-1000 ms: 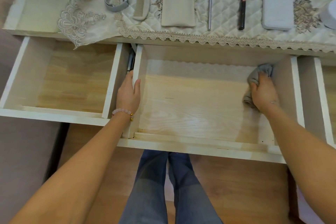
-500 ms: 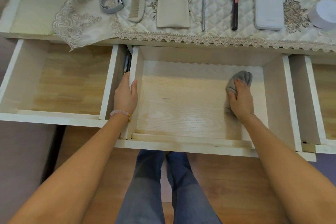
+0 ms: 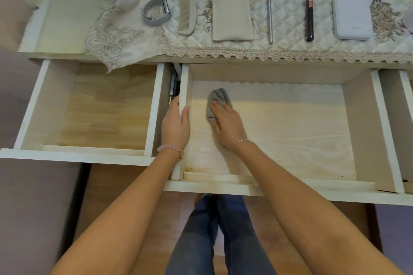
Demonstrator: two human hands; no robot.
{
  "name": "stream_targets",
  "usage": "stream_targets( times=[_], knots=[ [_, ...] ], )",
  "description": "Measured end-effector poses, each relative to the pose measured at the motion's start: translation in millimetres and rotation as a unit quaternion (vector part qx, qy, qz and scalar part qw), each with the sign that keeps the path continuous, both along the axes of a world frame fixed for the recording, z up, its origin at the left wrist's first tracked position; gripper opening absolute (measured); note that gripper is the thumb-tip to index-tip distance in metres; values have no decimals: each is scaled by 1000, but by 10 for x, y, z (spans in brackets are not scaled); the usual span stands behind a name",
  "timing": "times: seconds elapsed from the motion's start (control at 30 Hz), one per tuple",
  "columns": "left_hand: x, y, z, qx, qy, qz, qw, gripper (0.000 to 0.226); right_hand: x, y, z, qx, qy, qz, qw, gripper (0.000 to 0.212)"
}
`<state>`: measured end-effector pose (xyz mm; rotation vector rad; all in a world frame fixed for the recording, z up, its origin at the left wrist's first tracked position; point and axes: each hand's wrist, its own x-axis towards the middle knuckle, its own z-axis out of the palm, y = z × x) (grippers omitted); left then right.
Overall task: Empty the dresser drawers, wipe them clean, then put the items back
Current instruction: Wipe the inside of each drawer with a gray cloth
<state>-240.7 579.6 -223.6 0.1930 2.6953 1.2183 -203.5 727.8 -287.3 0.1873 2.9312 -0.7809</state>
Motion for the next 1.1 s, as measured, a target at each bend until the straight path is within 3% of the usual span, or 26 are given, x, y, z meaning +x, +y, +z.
stream_targets(
  times=[0.17,0.57,1.1],
  knots=[
    [-34,-25,-51,4,9,-6,1000,36,-88,-485,37,-18,-4,19,1000,50],
    [-79,-58,-154,31,-12,-13,999,42,368,-199,145,-24,-10,76,997,46],
    [-14,-33,-43,-43,-8,-23,999,46,1329,1476,200,-28,-65,-159,985,48]
  ],
)
